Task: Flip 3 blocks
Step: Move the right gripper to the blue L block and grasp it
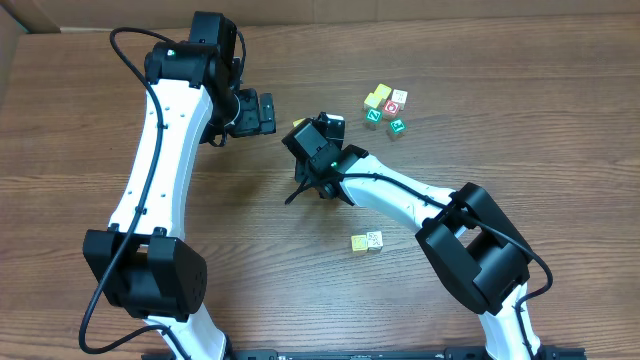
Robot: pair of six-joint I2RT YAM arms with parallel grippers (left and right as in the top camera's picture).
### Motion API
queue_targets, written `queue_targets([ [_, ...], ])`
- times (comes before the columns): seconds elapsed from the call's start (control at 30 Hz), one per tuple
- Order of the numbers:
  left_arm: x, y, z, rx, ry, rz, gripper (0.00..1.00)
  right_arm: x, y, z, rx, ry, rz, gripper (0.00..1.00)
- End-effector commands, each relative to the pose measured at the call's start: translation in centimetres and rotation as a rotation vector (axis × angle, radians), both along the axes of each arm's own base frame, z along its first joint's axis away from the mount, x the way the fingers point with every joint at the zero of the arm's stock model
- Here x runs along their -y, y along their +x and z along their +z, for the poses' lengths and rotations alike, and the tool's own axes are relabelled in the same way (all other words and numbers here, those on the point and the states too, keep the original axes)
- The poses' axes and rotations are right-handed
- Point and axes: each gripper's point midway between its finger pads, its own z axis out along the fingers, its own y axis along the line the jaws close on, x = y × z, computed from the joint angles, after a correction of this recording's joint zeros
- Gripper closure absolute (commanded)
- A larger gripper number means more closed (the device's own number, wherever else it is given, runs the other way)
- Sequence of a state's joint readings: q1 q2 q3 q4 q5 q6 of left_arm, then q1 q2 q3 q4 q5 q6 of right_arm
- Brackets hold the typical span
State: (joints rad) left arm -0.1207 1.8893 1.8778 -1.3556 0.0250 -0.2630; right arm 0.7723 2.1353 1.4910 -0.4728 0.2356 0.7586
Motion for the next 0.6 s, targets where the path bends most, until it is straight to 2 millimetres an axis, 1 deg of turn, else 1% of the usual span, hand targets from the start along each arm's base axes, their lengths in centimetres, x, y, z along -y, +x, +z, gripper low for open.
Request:
queue_targets([
  [0.0,0.05,0.15,-0.25,-0.003,0.004,0.011,0.00,0.19,0.18,-0.07,0.003,-0.018,-0.009,0.60],
  [0.07,0.05,0.15,-0.25,-0.003,0.004,0.011,0.00,0.48,0.10,-0.20,-0.005,-0.026,-0.011,0.58],
  [0.1,0.05,0.15,-0.25,-0.003,0.004,0.011,0.00,0.57,0.11,-0.24,-0.009,-0.026,-0.012,0.55],
  [0.2,0.05,0.15,-0.25,-0.003,0.004,0.011,0.00,0.52,0.01,-0.29,-0.014,-0.024,-0.008,0.55],
  [0.23,0.05,0.15,-0.25,-0.003,0.004,0.011,0.00,0.53,0.01,-0.29,-0.014,-0.025,-0.006,0.56],
  [0.37,0.05,0.15,-0.25,-0.003,0.004,0.011,0.00,0.54,-0.01,-0.29,-0.015,-0.026,-0.006,0.66],
  [0.47,0.05,0.15,-0.25,-0.003,0.004,0.011,0.00,0.56,-0.16,-0.24,-0.021,-0.026,-0.002,0.66],
  [0.57,0.05,0.15,-0.25,-0.003,0.004,0.011,0.00,0.55,-0.77,0.38,-0.044,-0.018,0.012,0.66],
])
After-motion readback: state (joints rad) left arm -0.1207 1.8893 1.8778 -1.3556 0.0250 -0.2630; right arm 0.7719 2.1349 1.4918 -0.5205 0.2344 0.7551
